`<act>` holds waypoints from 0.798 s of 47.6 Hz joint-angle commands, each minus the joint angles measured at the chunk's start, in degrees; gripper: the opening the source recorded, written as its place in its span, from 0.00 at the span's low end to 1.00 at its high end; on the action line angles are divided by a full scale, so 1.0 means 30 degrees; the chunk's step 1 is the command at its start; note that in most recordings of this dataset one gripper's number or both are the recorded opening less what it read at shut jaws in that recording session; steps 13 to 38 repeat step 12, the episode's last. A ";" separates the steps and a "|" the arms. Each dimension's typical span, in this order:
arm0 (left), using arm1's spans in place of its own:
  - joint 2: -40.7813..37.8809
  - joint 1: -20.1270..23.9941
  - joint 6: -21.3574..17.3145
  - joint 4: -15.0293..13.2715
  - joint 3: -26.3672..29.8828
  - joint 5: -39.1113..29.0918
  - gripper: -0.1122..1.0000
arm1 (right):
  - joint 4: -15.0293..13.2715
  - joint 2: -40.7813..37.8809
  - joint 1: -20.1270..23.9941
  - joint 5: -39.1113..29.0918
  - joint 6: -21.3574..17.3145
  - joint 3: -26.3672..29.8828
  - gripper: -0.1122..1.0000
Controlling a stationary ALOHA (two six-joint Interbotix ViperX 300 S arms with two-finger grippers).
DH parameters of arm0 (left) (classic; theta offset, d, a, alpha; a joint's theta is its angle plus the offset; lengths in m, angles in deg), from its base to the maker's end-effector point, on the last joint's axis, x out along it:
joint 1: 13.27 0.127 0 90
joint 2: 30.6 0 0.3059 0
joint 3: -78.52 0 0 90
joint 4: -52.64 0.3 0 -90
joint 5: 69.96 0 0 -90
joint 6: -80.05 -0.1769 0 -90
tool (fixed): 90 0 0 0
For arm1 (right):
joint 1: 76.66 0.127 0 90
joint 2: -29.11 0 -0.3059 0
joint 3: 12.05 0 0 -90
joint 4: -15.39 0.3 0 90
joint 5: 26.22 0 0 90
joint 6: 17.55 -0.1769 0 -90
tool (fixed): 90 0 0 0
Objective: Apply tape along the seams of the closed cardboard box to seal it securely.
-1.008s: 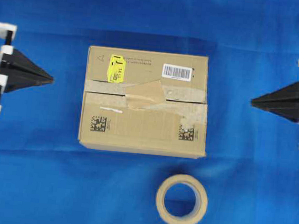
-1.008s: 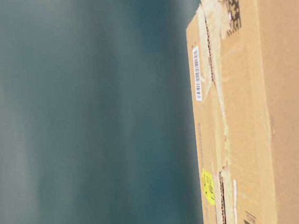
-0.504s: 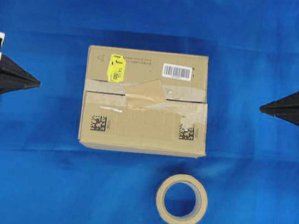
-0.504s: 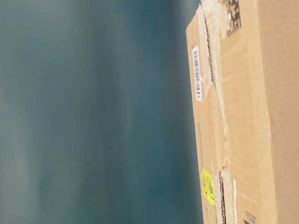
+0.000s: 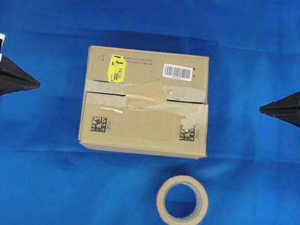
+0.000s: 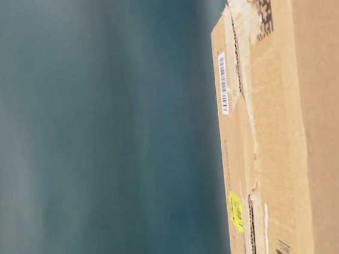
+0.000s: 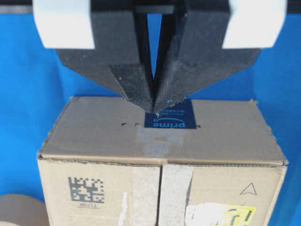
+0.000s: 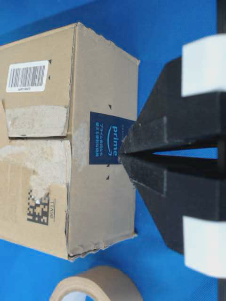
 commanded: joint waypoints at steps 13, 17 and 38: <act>-0.0146 0.0000 0.0000 0.0000 0.0176 0.0234 0.10 | 0.0029 -0.0293 -0.0059 0.0205 0.0000 0.0176 0.11; -0.0146 0.0000 0.0000 0.0000 0.0176 0.0234 0.10 | 0.0029 -0.0293 -0.0059 0.0205 0.0000 0.0176 0.11; -0.0146 0.0000 0.0000 0.0000 0.0176 0.0234 0.10 | 0.0029 -0.0293 -0.0059 0.0205 0.0000 0.0176 0.11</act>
